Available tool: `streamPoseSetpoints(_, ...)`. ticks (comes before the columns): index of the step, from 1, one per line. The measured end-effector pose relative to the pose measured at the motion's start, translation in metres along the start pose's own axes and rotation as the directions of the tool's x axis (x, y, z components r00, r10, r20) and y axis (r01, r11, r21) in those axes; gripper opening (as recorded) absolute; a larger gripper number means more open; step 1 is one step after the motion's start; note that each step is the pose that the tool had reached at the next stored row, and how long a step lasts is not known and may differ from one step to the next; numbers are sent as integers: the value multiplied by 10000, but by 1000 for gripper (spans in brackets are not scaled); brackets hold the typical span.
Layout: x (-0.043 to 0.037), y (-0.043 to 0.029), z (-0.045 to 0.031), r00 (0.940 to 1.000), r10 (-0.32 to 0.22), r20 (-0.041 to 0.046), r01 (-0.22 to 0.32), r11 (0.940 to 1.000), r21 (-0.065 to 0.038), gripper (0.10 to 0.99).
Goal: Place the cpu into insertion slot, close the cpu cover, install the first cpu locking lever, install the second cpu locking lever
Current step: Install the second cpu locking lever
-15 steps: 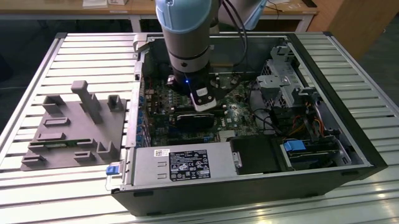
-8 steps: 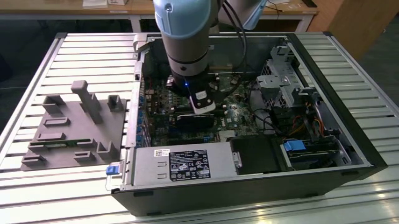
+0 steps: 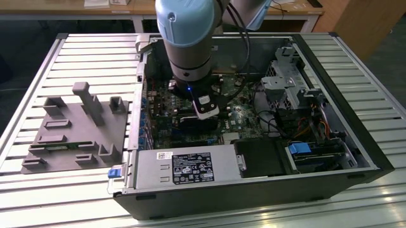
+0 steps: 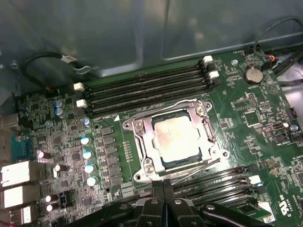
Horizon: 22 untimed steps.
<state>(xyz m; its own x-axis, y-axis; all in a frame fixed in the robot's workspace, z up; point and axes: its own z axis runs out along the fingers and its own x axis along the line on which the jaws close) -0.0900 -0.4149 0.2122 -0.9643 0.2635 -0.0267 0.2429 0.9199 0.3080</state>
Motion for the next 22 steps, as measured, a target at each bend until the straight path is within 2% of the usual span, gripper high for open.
streamPoseSetpoints(9, 31, -53, 78, 9998, -167, -118, 164, 9996, -238, 106)
streamPoseSetpoints(18, 70, -79, 120, 9997, -181, -150, 176, 9993, -341, 106)
streamPoseSetpoints(22, 94, -88, 128, 9997, -171, -176, 163, 9988, -452, 106)
